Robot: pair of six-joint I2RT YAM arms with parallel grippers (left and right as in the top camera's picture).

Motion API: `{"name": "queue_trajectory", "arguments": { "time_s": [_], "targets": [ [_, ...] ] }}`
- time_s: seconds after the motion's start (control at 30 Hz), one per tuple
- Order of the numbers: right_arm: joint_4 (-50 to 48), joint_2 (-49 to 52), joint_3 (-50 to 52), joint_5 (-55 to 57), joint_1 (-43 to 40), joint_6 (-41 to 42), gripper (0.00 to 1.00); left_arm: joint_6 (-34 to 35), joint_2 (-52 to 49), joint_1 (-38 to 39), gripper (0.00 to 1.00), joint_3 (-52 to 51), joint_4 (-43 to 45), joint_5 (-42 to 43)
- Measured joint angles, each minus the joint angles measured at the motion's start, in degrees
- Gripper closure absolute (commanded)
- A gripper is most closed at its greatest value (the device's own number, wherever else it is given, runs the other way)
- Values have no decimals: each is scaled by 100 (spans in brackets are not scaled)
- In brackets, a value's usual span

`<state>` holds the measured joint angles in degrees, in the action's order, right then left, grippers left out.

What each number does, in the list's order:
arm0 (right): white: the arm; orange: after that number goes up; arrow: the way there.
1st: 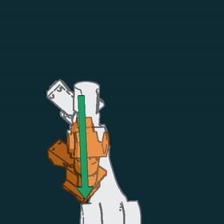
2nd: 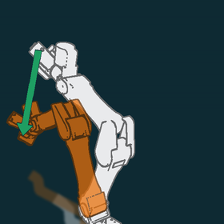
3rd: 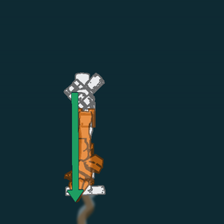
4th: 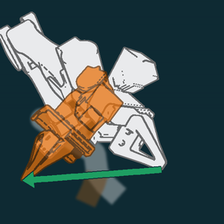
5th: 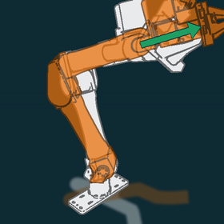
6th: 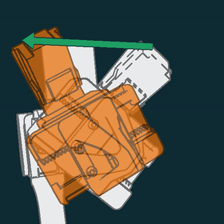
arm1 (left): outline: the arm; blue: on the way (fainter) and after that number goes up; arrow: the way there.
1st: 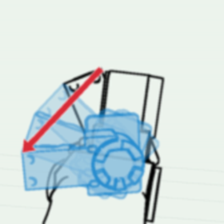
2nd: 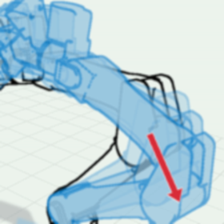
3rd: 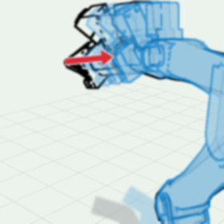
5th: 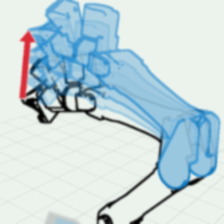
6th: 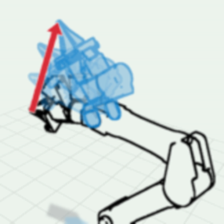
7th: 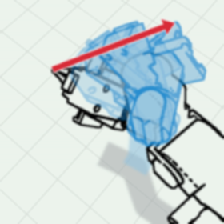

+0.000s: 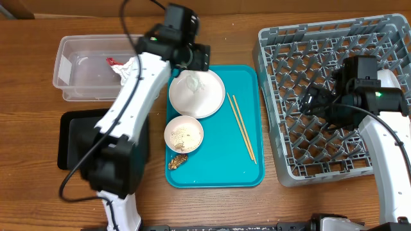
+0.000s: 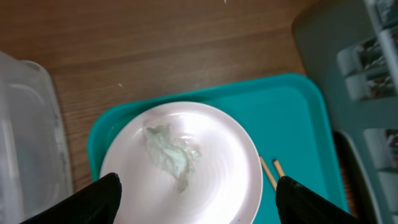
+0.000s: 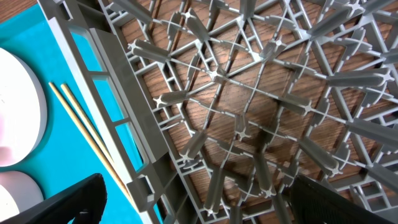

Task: Sort waste into correct bins and load items into the dishwasher
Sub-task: 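Carry the tissue with the left gripper and release it into the clear bin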

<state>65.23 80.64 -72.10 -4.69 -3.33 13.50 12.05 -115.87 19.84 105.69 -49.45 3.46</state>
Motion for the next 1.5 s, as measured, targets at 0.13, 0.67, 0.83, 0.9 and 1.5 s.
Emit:
{"name": "queue_trajectory", "arguments": {
  "time_s": [0.13, 0.67, 0.83, 0.9, 1.5],
  "targets": [
    [0, 0, -2, 2, -2, 2, 4, 0, -551, 81, 20, -2, 7, -201],
    [37, 0, -2, 0, 0, 0, 4, 131, -1244, 81, 43, -50, -4, -240],
    [42, 0, -2, 2, -2, 2, 4, 136, -1244, 81, 48, -55, -4, -240],
    [44, 0, 0, 0, 0, 2, 4, 133, -1244, 81, 49, -57, -7, -240],
    [127, 0, 0, 0, 0, 4, 3, 144, -1268, 81, 96, -109, -328, -240]
  ]
}}
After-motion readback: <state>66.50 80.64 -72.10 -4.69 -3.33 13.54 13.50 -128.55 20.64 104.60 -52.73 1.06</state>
